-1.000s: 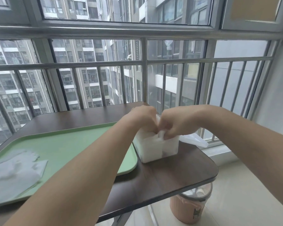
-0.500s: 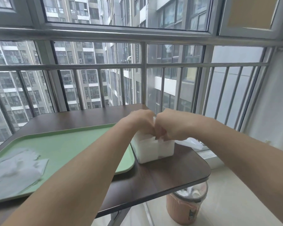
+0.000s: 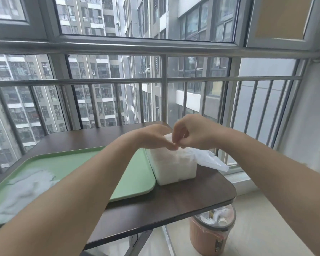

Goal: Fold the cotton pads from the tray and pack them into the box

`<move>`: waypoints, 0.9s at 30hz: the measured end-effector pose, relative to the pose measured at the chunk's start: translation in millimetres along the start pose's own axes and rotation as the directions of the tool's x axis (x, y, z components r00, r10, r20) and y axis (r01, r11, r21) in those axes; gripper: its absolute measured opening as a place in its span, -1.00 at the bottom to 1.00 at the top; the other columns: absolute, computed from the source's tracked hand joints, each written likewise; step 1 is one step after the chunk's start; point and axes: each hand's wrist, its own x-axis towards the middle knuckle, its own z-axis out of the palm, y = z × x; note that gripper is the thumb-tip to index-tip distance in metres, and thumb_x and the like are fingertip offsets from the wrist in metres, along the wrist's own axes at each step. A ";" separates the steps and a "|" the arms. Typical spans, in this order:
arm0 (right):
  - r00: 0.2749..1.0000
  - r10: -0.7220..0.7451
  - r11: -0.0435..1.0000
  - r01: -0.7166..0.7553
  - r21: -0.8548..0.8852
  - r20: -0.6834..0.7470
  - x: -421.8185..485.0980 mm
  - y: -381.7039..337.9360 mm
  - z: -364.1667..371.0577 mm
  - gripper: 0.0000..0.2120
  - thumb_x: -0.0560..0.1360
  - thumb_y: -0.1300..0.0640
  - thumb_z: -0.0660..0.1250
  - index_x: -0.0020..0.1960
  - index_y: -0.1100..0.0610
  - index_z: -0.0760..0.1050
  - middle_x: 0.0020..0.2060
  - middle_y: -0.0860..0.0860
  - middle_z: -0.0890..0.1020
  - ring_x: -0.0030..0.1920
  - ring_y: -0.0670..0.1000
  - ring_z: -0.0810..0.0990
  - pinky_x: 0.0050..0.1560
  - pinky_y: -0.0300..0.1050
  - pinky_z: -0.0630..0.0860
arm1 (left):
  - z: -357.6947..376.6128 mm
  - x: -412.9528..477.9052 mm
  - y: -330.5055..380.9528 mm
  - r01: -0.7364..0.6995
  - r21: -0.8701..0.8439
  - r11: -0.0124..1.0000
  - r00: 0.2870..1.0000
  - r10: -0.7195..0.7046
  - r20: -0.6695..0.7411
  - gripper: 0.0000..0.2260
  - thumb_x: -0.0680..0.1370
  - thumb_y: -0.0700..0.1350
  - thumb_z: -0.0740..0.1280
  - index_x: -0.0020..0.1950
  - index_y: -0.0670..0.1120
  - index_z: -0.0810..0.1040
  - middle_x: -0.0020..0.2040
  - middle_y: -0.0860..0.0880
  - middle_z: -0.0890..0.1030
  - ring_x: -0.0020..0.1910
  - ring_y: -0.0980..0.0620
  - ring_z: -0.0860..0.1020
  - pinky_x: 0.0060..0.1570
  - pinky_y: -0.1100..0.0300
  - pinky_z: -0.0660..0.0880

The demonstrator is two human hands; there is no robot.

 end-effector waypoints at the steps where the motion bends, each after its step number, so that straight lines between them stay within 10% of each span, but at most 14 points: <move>1: 1.000 -0.013 0.999 0.013 0.033 -0.006 3.2 -6.7 2.0 -0.81 0.46 0.29 0.42 -0.13 0.01 0.67 -0.25 -0.10 0.71 -0.24 -0.19 0.67 -0.15 -0.29 0.60 | -5.7 -11.1 -3.8 -0.006 -0.011 1.000 1.000 0.006 -0.013 -0.49 0.32 0.22 0.42 0.21 0.05 0.63 0.22 0.03 0.62 0.23 0.02 0.55 0.34 -0.07 0.43; 17: 0.970 -0.202 0.950 0.160 0.267 0.137 94.4 -146.7 108.5 -0.90 0.48 0.25 0.48 -0.09 0.06 0.66 -0.31 -0.11 0.70 -0.28 -0.20 0.67 -0.19 -0.28 0.58 | -64.5 -196.7 -133.9 0.346 0.024 0.938 0.919 -0.334 -0.209 -0.66 0.61 0.01 0.36 0.23 -0.22 0.60 0.19 -0.14 0.64 0.15 -0.11 0.61 0.20 0.01 0.55; 20: 0.959 -0.224 0.946 0.171 0.274 0.174 110.9 -168.1 131.8 -0.91 0.49 0.24 0.46 -0.07 0.06 0.65 -0.25 -0.09 0.71 -0.24 -0.17 0.67 -0.12 -0.23 0.62 | -68.2 -221.1 -156.6 0.385 0.014 0.923 0.889 -0.366 -0.276 -0.75 0.64 -0.14 0.32 0.29 -0.14 0.60 0.17 0.01 0.63 0.07 0.07 0.60 0.06 0.29 0.50; 27: 0.947 -0.211 0.967 0.167 0.192 0.241 149.0 -198.9 173.6 -0.77 0.58 0.29 0.25 0.03 0.08 0.65 -0.16 -0.06 0.72 -0.18 -0.07 0.69 -0.22 -0.22 0.59 | -68.9 -231.5 -215.2 0.522 0.043 0.852 0.811 -0.480 -0.334 -0.56 0.58 -0.38 0.19 0.30 0.04 0.59 0.25 0.07 0.60 0.20 0.08 0.55 0.21 0.21 0.49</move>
